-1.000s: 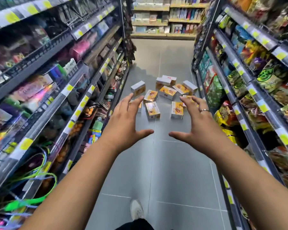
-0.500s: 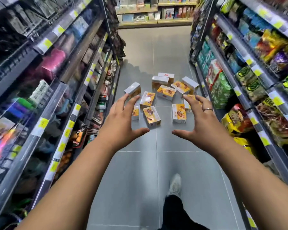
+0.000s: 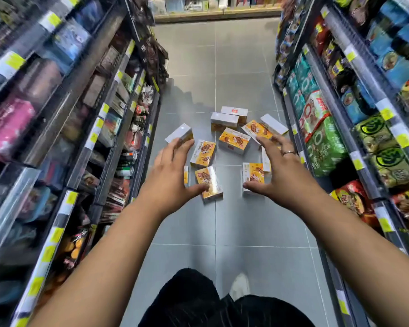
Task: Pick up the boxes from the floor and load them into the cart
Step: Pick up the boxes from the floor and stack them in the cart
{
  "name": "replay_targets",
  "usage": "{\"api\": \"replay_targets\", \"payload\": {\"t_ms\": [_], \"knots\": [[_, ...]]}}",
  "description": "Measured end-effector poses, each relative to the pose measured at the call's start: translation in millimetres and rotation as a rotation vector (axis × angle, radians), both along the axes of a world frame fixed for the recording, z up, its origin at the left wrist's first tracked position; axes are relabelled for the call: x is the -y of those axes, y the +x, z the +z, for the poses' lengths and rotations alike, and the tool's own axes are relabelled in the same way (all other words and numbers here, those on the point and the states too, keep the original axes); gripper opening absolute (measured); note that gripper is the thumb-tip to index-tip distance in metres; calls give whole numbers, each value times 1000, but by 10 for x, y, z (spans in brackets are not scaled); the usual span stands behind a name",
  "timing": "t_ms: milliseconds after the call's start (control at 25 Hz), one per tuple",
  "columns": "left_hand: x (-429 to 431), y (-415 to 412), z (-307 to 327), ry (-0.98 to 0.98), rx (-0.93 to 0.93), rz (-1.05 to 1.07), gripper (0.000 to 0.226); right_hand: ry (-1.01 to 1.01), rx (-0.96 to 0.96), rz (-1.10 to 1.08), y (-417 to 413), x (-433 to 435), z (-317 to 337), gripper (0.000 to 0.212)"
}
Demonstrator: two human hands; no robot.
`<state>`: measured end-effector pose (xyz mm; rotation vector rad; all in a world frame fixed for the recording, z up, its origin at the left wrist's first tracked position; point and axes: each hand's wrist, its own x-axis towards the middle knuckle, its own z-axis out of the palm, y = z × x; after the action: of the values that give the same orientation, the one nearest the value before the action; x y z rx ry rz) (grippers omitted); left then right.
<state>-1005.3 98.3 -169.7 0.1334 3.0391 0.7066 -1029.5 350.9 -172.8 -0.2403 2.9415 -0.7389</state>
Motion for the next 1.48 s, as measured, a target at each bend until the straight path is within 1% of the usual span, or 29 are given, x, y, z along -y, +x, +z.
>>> {"api": "replay_targets", "payload": {"t_ms": [200,360,480,560,680,840,960,1040,1160,1320,1480], "knots": [[143,-971,-394,-23,82,-14,101,20,72,-6,-916,143,-324,102],[349,-1867,-817,-56,181,-96,101,86,163,-77,-1572,420,-744,101],[487,-2686,-1180,-94,244,-187,102,113,243,-175,-2116,746,-1153,101],[550,-3127,-1386,-126,262,-290,101,94,277,-249,-2405,951,-1416,100],[662,-3771,-1883,-174,291,-417,99,52,345,-372,-2828,1262,-1985,99],[708,-4355,-2861,-168,387,-471,99,-6,447,-482,-3206,1552,-2974,99],[705,-4553,-3710,-52,424,-415,92,51,571,-508,-3299,1644,-3787,100],[678,-4662,-4424,-38,421,-382,92,97,613,-515,-3326,1653,-4436,101],[645,-4739,-5432,-93,452,-379,96,95,646,-545,-3331,1637,-5368,104],[678,-4714,-6708,-222,589,-448,104,-10,735,-637,-3296,1641,-6614,108],[696,-4831,-7724,-307,710,-358,111,-139,846,-810,-3288,1626,-7704,122]]}}
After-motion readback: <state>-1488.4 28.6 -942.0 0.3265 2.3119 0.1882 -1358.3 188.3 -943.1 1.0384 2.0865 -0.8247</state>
